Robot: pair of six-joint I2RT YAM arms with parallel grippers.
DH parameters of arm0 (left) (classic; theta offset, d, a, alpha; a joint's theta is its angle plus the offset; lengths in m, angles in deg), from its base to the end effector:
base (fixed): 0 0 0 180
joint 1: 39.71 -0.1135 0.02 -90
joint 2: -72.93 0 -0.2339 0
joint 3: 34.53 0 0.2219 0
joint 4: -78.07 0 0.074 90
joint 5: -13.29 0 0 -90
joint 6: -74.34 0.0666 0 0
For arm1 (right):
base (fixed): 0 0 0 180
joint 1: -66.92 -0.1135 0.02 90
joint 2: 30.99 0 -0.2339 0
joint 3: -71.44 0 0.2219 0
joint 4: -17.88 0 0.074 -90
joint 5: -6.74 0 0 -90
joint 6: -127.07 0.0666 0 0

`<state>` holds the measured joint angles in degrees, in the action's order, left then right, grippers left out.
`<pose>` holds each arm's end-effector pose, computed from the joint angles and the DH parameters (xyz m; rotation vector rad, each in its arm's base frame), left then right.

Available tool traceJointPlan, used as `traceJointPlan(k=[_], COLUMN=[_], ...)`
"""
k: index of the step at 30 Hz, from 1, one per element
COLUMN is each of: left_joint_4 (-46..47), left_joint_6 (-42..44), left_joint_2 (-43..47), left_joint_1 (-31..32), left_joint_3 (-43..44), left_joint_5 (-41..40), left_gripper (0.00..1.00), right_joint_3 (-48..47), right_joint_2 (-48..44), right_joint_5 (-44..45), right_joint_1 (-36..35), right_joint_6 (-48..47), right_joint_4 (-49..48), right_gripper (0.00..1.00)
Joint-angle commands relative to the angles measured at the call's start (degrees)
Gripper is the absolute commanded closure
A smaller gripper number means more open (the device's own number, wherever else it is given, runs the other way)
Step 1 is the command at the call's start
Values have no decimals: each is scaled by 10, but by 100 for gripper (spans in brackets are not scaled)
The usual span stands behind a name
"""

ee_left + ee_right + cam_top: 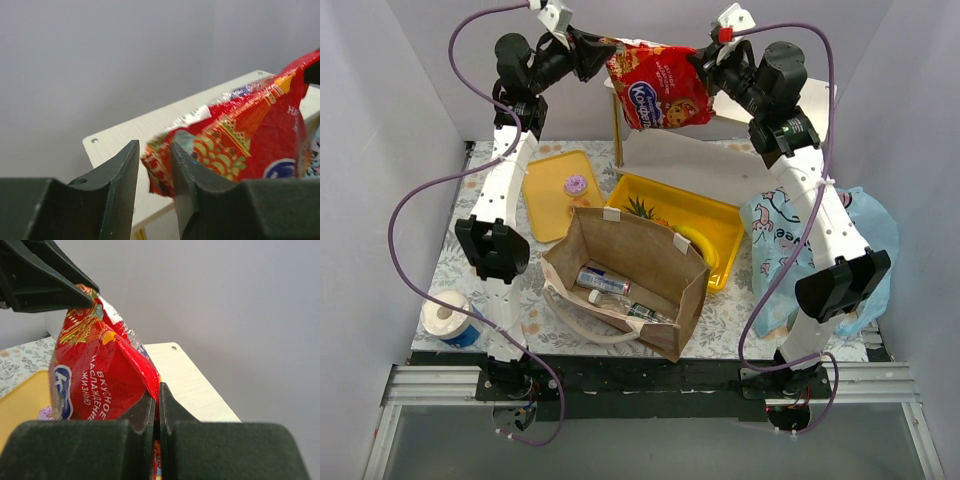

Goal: Untie the knot of the grocery bags and take out the mixed food

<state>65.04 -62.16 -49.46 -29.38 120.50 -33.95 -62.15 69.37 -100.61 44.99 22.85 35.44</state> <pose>0.4326 -0.1248 0.4719 0.2737 1.4150 -1.2841 0.3452 0.1604 0.5023 -0.6473 1.1463 0.3109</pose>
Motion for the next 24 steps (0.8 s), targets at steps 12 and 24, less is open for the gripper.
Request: traceJointPlan(k=[12,24], left_joint_4=[39,-39], left_joint_6=[38,72], left_joint_2=[131,281], left_joint_1=[-38,-41], left_joint_3=[-136,-332], left_joint_5=[-113,-49], left_gripper=[2,2], right_joint_3=[-147,-66], right_joint_2=[127,113], right_joint_5=[142,234], right_joint_1=[102,147], right_joint_6=[57,116], right_joint_4=[-174,-158], right_gripper=[99,99])
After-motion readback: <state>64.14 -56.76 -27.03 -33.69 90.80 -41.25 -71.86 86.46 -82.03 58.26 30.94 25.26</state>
